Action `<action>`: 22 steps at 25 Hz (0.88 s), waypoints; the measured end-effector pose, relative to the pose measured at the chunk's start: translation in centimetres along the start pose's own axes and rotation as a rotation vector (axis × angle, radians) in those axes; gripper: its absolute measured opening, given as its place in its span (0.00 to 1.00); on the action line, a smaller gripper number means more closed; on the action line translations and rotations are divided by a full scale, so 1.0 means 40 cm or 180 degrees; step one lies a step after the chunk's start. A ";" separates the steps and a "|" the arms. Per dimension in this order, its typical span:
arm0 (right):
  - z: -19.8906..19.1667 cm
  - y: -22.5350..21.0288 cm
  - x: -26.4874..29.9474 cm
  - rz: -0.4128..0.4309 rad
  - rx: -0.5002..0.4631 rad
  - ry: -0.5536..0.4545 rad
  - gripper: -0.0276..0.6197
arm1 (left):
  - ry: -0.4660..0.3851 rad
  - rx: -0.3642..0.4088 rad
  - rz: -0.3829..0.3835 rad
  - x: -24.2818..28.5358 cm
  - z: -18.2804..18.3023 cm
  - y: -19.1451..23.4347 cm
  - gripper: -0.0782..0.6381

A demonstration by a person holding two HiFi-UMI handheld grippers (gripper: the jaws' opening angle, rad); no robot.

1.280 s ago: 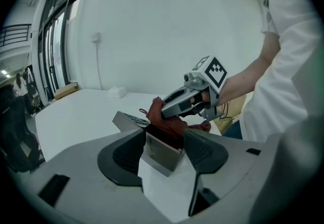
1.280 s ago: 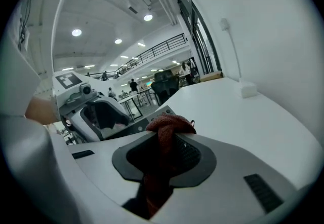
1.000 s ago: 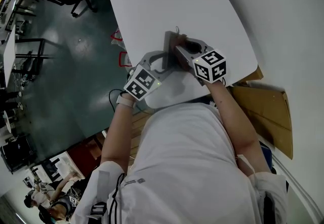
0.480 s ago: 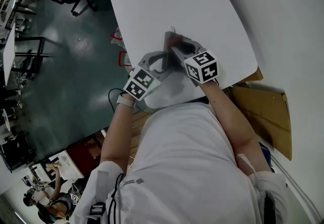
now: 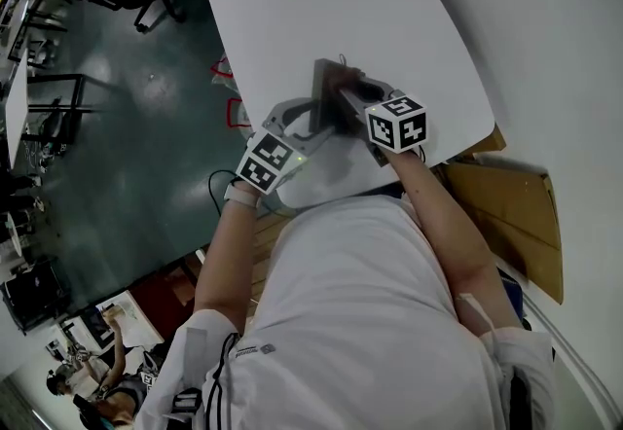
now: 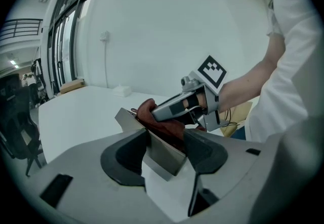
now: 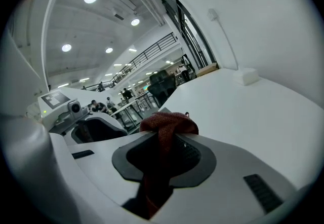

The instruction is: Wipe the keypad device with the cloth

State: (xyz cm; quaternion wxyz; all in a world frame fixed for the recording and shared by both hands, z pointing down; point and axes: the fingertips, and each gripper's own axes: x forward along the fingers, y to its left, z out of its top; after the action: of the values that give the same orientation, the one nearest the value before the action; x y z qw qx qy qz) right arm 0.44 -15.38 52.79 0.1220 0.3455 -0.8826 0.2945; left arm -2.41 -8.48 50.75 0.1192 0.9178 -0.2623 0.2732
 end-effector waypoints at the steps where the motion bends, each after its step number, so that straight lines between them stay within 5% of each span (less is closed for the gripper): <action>1: -0.007 -0.009 -0.003 -0.0024 0.0010 0.0016 0.17 | 0.0000 0.0002 0.0000 0.000 0.000 0.000 0.43; 22: -0.130 -0.137 -0.054 -0.0419 0.0549 0.0348 0.17 | -0.0009 -0.0010 0.0013 -0.005 0.000 -0.001 0.43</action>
State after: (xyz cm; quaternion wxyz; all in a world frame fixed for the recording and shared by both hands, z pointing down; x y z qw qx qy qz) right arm 5.80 -14.31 58.41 0.1588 0.3953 -0.8215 0.3791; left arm -2.53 -8.35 50.63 0.1198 0.9174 -0.2648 0.2717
